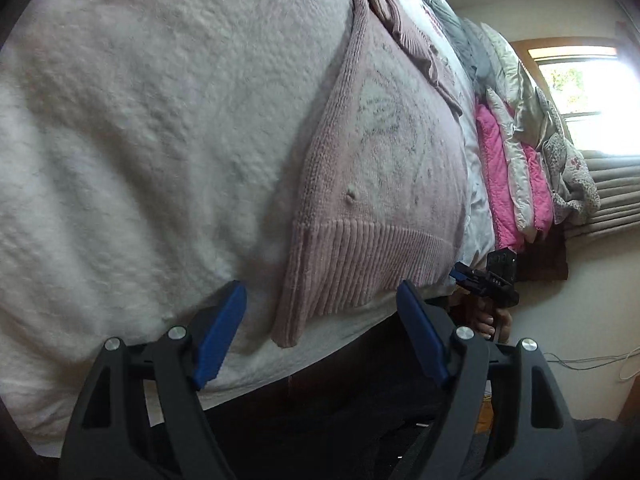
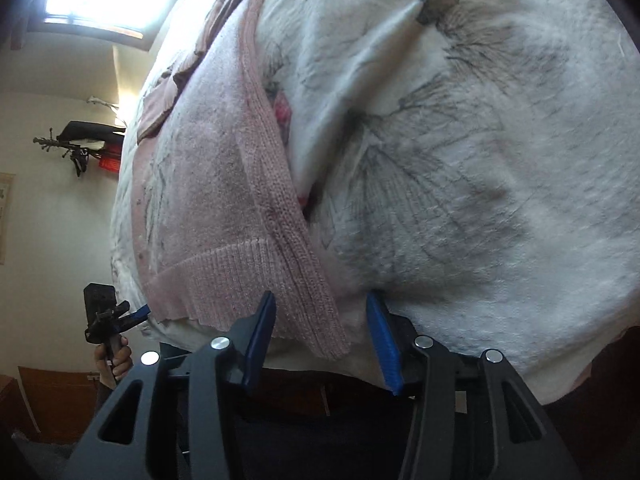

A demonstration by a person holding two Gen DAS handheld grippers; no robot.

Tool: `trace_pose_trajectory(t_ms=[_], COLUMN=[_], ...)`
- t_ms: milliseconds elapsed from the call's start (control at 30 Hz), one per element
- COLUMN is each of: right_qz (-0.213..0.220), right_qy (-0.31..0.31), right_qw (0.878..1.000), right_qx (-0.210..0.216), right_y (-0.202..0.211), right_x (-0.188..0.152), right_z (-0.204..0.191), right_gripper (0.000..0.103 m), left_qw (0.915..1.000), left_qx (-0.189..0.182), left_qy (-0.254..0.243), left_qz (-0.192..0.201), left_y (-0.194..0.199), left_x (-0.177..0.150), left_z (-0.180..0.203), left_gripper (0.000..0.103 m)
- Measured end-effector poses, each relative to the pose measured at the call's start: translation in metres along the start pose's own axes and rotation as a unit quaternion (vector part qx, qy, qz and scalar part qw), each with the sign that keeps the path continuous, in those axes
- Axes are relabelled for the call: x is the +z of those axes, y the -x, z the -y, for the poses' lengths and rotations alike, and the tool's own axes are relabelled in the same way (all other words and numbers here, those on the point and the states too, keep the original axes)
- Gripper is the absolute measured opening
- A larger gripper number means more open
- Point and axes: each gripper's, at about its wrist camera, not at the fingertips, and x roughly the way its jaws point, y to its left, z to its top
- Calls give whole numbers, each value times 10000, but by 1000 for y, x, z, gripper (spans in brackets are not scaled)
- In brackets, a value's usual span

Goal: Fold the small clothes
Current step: 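Grasp the ribbed hem with the left gripper while the right gripper grasps it too, then lift the held hem with both grippers and fold it over toward the collar, release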

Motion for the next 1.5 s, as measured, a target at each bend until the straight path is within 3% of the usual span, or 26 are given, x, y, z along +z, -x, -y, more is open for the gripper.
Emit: trace_pose_trajectory(t_ms=[267,367,433,500,567,633,800,1033,1100,1200,1500], right_qz=[-54,-130,-173,-202,-201,-205,-209,-212,-296,-196,339], right_qy=[60,67,85,123,100,68,82,14,-2,-12,-44], right_qw=[9999,9997,9996,9995,9995,9994,9993,9991,9985,9977,9830], right_qx=[106,199,217,222,237,271,291,372,469,649,1802], right_y=[-12,-19,-22,-24,-25,-25,-25,-30,-30,-19,30], right_x=[-1,-2,-3,-3,-2,-2,-5,-4,-5,-9,-10], right_z=[-11,-13,-14,-17,-18,-17,-16,-11,-11,-13,-40], right_gripper=[51,51,51,51,51,51,44,43,12,11,10], left_qw=[10000,10000,9999,9998,9998,9996,9993,9986,9984,9977,9862], left_qx=[-44,1,-70,-98,-61,-38,-225,-263,-314,-387,-1348], left_qy=[64,21,113,147,147,178,273,444,477,549,667], left_qz=[6,-8,-15,-66,-145,-216,-79,-62,-27,42,697], left_y=[-14,-13,-13,-16,-21,-27,-25,-23,-21,-14,40], left_x=[1,1,-1,-3,-4,-4,-7,-7,-8,-12,-20], left_z=[1,4,2,0,0,-1,-3,-11,-9,-1,39], left_gripper=[76,61,37,27,24,8,9,8,8,7,7])
